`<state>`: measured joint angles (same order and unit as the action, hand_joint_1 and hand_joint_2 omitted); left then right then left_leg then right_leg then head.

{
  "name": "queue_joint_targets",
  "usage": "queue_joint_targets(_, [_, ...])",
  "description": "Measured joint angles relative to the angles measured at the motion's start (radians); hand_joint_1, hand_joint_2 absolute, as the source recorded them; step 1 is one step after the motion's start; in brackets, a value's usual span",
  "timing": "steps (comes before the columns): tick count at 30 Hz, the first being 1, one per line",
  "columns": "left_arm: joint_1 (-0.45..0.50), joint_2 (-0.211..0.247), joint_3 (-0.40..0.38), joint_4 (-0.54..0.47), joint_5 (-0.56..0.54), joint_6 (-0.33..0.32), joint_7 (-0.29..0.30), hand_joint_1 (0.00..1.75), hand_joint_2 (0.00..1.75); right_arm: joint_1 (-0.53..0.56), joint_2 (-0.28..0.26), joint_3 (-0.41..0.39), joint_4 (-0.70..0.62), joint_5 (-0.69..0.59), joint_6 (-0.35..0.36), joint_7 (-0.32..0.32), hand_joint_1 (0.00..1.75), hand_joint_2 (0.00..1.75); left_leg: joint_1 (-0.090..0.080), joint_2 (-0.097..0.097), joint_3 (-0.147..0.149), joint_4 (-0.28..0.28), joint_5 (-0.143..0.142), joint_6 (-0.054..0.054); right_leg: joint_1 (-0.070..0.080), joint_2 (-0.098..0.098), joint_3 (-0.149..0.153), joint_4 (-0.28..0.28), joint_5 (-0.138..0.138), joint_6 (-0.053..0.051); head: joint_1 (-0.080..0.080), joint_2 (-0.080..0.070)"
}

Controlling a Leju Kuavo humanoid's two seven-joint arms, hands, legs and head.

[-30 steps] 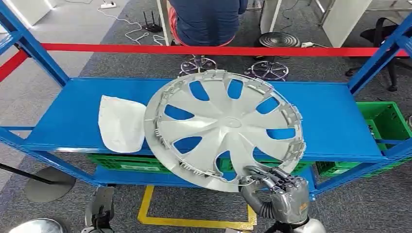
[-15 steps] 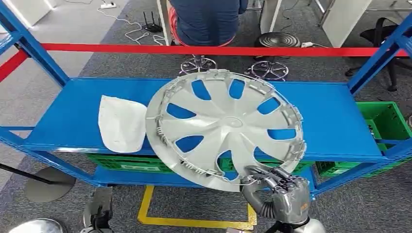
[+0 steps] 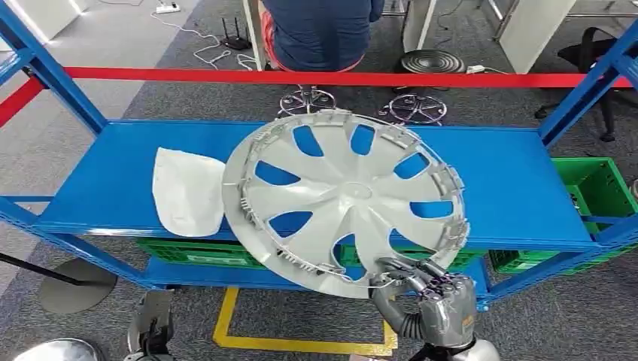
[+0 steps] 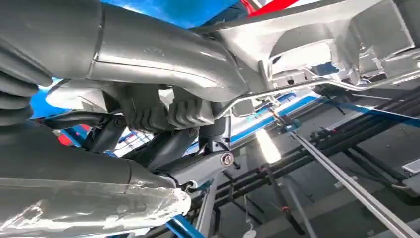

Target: Take the parts from the cabinet and place them on the table.

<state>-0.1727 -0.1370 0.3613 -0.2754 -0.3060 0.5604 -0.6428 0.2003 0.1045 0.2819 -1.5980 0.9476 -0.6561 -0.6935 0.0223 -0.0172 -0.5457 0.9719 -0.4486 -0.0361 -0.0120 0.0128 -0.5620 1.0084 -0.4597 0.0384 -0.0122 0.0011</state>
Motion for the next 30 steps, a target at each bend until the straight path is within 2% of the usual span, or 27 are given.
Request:
queue_joint_targets(9, [0.000, -0.002, 0.003, 0.000, 0.004, 0.005, 0.009, 0.00, 0.00, 0.000, 0.000, 0.000, 0.003, -0.003, 0.000, 0.000, 1.75, 1.75, 0.000, 0.000, 0.000, 0.000, 0.000, 0.000, 0.000, 0.000, 0.000, 0.000, 0.000, 0.000, 0.000, 0.000])
queue_joint_targets(14, [-0.003, -0.004, 0.025, 0.000, 0.045, -0.018, 0.047, 0.00, 0.00, -0.001, 0.000, 0.004, 0.007, -0.003, 0.000, 0.000, 1.75, 1.75, -0.002, 0.000, 0.000, 0.002, -0.001, 0.001, -0.002, 0.000, 0.000, -0.001, 0.001, 0.001, 0.000, 0.000])
queue_joint_targets(19, [-0.003, -0.004, 0.045, 0.000, 0.053, -0.018, 0.054, 0.00, 0.00, -0.001, 0.000, 0.008, 0.010, -0.001, 0.000, 0.000, 1.75, 1.75, -0.005, 0.000, -0.002, 0.007, -0.004, 0.006, -0.007, 0.000, 0.000, -0.001, 0.001, 0.004, 0.000, 0.000])
queue_joint_targets(22, [-0.005, -0.004, 0.047, 0.000, 0.053, -0.026, 0.060, 0.00, 0.00, -0.001, 0.000, 0.008, 0.011, 0.001, 0.000, 0.000, 1.75, 1.75, -0.009, 0.000, -0.006, 0.013, -0.007, 0.013, -0.010, 0.000, 0.000, -0.002, 0.003, 0.011, 0.000, 0.000])
queue_joint_targets(24, [-0.007, -0.006, 0.047, 0.000, 0.053, -0.031, 0.060, 0.00, 0.00, -0.001, 0.000, 0.009, 0.011, 0.002, 0.000, 0.000, 1.75, 1.75, -0.010, 0.000, -0.007, 0.010, 0.003, 0.025, -0.011, 0.001, 0.003, -0.010, 0.013, 0.024, -0.001, 0.000])
queue_joint_targets(25, [-0.009, -0.008, 0.047, 0.000, 0.053, -0.032, 0.060, 0.00, 0.00, -0.001, 0.000, 0.009, 0.011, 0.002, 0.000, 0.000, 1.75, 1.75, 0.002, 0.004, -0.002, -0.006, 0.014, 0.032, -0.011, 0.001, -0.005, -0.006, 0.000, 0.025, 0.000, 0.000])
queue_joint_targets(26, [-0.012, -0.009, 0.047, 0.000, 0.053, -0.033, 0.060, 0.00, 0.00, -0.002, 0.000, 0.009, 0.011, 0.001, 0.000, 0.000, 1.75, 1.75, 0.002, 0.005, -0.003, -0.010, 0.018, 0.036, -0.007, -0.003, -0.016, 0.022, -0.029, 0.027, 0.003, 0.000])
queue_joint_targets(27, [-0.013, -0.010, 0.048, 0.000, 0.053, -0.034, 0.060, 0.00, 0.00, -0.004, 0.000, 0.009, 0.012, 0.002, 0.000, 0.000, 1.75, 1.75, 0.002, 0.006, -0.006, -0.009, 0.020, 0.038, -0.007, -0.004, -0.041, 0.085, -0.070, 0.027, 0.005, 0.000])
queue_joint_targets(29, [-0.012, -0.013, 0.048, 0.000, 0.053, -0.034, 0.060, 0.00, 0.00, -0.004, 0.000, 0.009, 0.014, 0.002, 0.000, 0.000, 1.75, 1.75, 0.002, 0.009, -0.009, -0.008, 0.022, 0.040, -0.009, -0.004, -0.109, 0.255, -0.142, 0.033, 0.005, 0.000])
queue_joint_targets(30, [-0.012, -0.014, 0.049, 0.000, 0.053, -0.034, 0.060, 0.00, 0.00, -0.004, 0.000, 0.009, 0.016, 0.002, 0.000, 0.000, 1.75, 1.75, 0.002, 0.010, -0.010, -0.007, 0.023, 0.038, -0.009, -0.004, -0.129, 0.305, -0.152, 0.036, 0.005, 0.000])
